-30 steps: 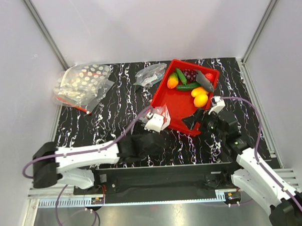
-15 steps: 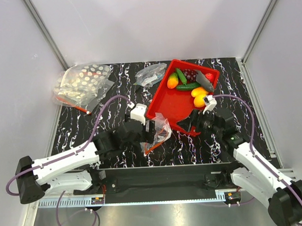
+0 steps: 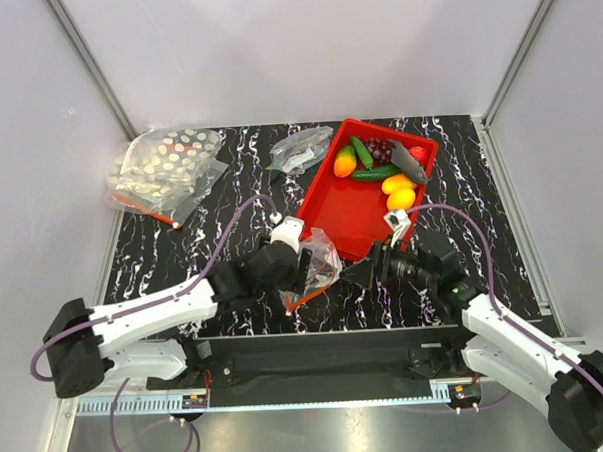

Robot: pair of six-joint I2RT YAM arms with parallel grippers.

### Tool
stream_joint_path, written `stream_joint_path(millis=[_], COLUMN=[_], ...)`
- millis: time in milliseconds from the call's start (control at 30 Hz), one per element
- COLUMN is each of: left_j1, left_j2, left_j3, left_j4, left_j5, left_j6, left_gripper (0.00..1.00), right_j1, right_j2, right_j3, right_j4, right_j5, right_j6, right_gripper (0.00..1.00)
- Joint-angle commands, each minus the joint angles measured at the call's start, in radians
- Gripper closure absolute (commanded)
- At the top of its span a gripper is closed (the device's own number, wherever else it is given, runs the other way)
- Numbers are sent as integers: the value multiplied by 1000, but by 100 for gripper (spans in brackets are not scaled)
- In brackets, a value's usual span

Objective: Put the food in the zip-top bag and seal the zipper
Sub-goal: Open the zipper of the food storage bag at the center of the board.

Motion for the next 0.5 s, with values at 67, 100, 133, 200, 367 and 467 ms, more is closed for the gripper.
stream_joint_path(millis=[67,100,133,200,367,467], left_j1=[28,28,28,28,28,28], left_j2=[103,103,100,96,71,47], left_j3=[-5,-8,-11,-19,-34,-39], left_j4=[62,70,77,88,96,87], left_j5=[-27,-24,-21,-18,-13,-20], left_j6=[-53,-55,-56,-56,-63,-58], left_gripper=[32,32,32,32,32,32], right_j1=[76,80,89,111,143,157], right_j2=[3,16,22,55,140,195], right_j3=[-14,-17,-22,-20,12,33], right_j4=[90,107,119,133,137,133], right_j5=[56,54,57,93,143,165], right_j6=[-9,-10,-10,-19,-38,-42], right_gripper=[25,27,28,28,37,42])
